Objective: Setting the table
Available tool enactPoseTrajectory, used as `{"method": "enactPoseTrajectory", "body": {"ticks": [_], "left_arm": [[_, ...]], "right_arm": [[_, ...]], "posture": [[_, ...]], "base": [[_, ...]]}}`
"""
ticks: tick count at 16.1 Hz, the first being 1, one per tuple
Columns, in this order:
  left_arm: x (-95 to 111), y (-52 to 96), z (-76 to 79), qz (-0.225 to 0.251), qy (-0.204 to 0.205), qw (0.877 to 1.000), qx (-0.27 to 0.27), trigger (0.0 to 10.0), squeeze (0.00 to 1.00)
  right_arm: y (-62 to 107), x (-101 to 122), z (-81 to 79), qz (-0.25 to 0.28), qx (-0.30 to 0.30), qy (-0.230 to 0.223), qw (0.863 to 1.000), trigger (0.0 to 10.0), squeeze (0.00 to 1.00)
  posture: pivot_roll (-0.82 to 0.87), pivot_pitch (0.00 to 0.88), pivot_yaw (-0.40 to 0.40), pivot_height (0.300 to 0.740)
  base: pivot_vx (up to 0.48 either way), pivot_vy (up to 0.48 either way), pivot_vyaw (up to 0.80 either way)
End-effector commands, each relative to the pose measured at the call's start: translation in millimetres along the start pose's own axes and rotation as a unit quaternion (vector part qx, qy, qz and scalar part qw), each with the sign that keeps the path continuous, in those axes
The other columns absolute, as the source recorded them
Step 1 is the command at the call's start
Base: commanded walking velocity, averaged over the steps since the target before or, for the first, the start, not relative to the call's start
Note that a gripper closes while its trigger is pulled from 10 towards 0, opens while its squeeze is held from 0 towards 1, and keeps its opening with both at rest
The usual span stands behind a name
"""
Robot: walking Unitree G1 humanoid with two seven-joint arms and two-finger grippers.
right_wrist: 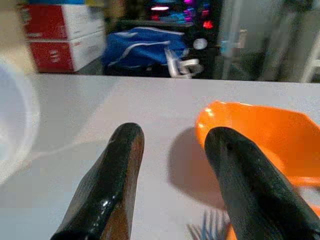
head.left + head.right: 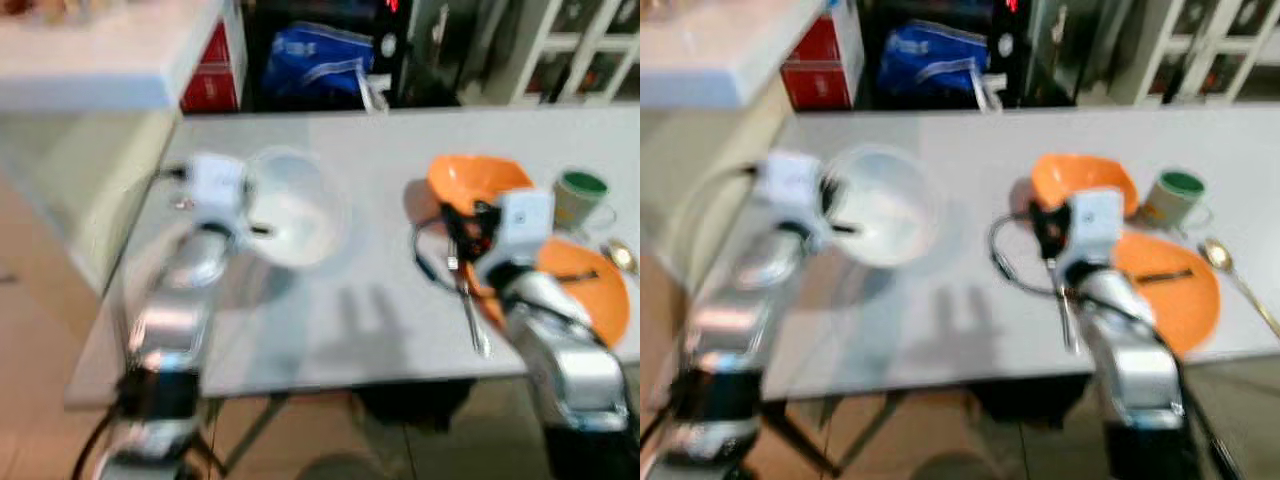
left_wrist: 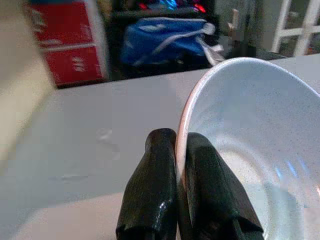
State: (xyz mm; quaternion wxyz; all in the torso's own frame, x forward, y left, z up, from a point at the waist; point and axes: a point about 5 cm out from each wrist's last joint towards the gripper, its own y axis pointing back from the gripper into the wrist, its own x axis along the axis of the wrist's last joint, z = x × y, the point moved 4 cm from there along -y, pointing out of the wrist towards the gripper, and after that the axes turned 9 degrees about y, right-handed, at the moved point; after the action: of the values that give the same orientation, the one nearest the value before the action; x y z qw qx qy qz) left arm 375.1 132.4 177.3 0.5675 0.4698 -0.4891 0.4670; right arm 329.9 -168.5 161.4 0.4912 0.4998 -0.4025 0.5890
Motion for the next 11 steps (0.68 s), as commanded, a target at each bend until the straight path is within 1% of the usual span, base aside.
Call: {"method": "enactPoseTrajectory", "body": {"ticks": [1,2,3,4,5,6,7,9,10,11], "left_arm": [[6.2,-2.9,-22.0,0.006,0.018,0.999,0.041,10.0,0.0],[1.9,-9.9,-30.5,-0.013,0.02,0.998,0.059,10.0,0.0],[0.5,-13.9,-35.1,-0.023,0.02,0.997,0.07,10.0,0.0],[-0.4,-17.5,-36.6,-0.037,-0.004,0.997,0.073,10.0,0.0],[2.6,-22.5,-36.8,-0.034,0.019,0.997,0.073,10.0,0.0],[4.1,-29.3,-36.3,-0.042,0.062,0.995,0.071,10.0,0.0],[3.1,-34.5,-35.0,-0.056,0.101,0.991,0.066,10.0,0.0],[-0.5,-39.7,-36.0,-0.077,0.152,0.983,0.07,10.0,0.0],[-5.7,-40.1,-39.1,-0.094,0.163,0.979,0.081,10.0,0.0],[-8.9,-40.0,-40.2,-0.101,0.173,0.976,0.084,10.0,0.0]], "right_arm": [[1.2,5.4,-17.0,0.009,0.048,-0.01,0.999,10.0,0.0],[4.7,6.8,-24.3,0.009,0.081,-0.03,0.996,10.0,0.0],[7.0,7.3,-29.4,0.008,0.104,-0.041,0.994,10.0,0.0],[10.9,8.5,-36.9,0.007,0.14,-0.067,0.988,10.0,0.0],[17.3,5.7,-44.8,-0.002,0.183,-0.051,0.982,10.0,0.0],[21.5,2.6,-48.1,-0.011,0.205,-0.038,0.978,10.0,0.0],[23.2,2.1,-48.6,-0.012,0.209,-0.038,0.977,10.0,0.0],[24.5,3.7,-50.1,-0.012,0.214,-0.044,0.976,10.0,0.0],[25.6,4.3,-51.9,-0.013,0.219,-0.047,0.974,10.0,0.0],[26.6,4.7,-53.5,-0.014,0.224,-0.053,0.973,10.0,0.0]], "posture": [[-0.05,0.0,0.003,0.74],[-0.06,0.0,0.003,0.74],[-0.06,0.0,0.003,0.74],[-0.06,0.0,0.003,0.74],[-0.06,0.0,0.004,0.74],[-0.06,0.0,0.007,0.74],[-0.06,0.0,0.009,0.74],[-0.06,0.0,0.011,0.74],[-0.06,0.0,0.013,0.74],[-0.06,0.0,0.013,0.74]], "base": [[0.0,0.0,0.0],[0.0,0.0,0.0],[0.0,0.0,0.0],[0.0,0.0,0.0],[0.0,0.0,0.0],[0.0,0.0,0.0],[0.0,0.0,0.0],[0.0,0.0,0.0],[0.0,0.0,0.0],[0.0,0.0,0.0]]}}
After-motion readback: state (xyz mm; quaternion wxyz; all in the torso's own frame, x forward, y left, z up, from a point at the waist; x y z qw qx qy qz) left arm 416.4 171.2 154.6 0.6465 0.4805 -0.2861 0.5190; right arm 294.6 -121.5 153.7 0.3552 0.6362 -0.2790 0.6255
